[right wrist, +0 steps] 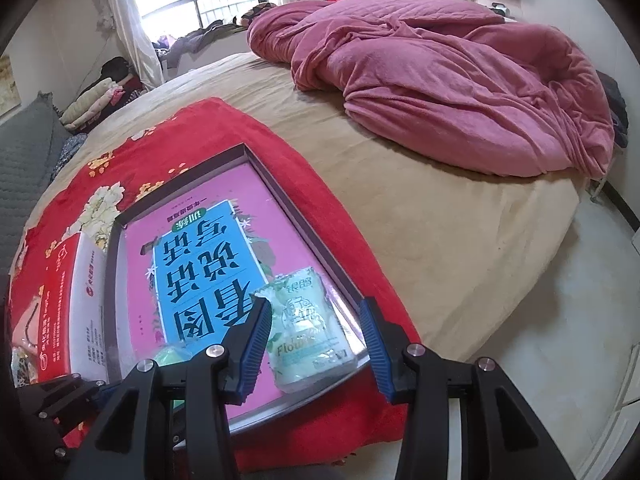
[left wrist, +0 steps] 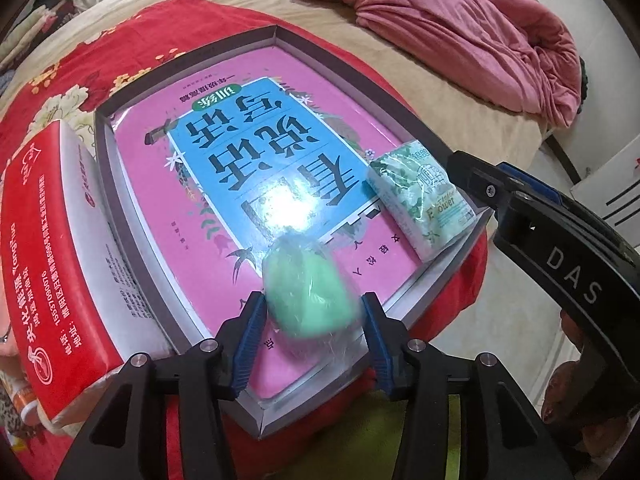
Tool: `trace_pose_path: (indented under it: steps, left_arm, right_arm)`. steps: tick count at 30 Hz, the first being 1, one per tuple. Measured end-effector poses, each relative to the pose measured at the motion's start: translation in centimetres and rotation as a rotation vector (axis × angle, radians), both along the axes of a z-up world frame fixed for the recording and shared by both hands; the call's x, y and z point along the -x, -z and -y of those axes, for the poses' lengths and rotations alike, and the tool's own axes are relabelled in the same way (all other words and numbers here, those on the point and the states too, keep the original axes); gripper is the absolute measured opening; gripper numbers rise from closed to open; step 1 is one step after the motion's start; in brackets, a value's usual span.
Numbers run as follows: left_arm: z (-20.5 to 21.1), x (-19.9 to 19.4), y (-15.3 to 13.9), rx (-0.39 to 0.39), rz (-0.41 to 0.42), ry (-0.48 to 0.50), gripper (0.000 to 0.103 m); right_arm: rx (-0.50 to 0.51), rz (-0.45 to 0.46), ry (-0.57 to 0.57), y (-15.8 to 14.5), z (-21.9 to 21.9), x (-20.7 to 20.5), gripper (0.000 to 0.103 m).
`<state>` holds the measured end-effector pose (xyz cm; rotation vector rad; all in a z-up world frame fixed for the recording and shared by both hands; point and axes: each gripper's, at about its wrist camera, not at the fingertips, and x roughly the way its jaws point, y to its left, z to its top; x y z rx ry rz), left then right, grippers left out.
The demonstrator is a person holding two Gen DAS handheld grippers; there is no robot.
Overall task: Organize soft objects
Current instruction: 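Lower sponge onto tray and open left gripper while right gripper releases packet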
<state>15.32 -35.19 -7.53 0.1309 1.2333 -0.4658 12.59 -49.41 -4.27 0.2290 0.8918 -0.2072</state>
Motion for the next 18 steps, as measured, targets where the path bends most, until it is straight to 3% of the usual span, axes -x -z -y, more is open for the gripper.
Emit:
trace_pose_path:
  steps: [4,8,18]
  left_arm:
    - [0.0,0.1,-0.4,0.006,0.012,0.001,0.055]
    - [0.1,0.4,-1.1,0.008,0.035,0.01,0.07]
    - [-1.6,0.6,-3.1,0.062,0.065,-0.03,0.072]
  right_arm:
    - [-0.004,0.001,0.006,-0.1,0.3,0.2,0.049]
    - [-0.005,0.001,0.018,-0.3,0.5,0.4,0.059]
    - [0.004,0.012,0.033,-1.0,0.9,0.9,0.06]
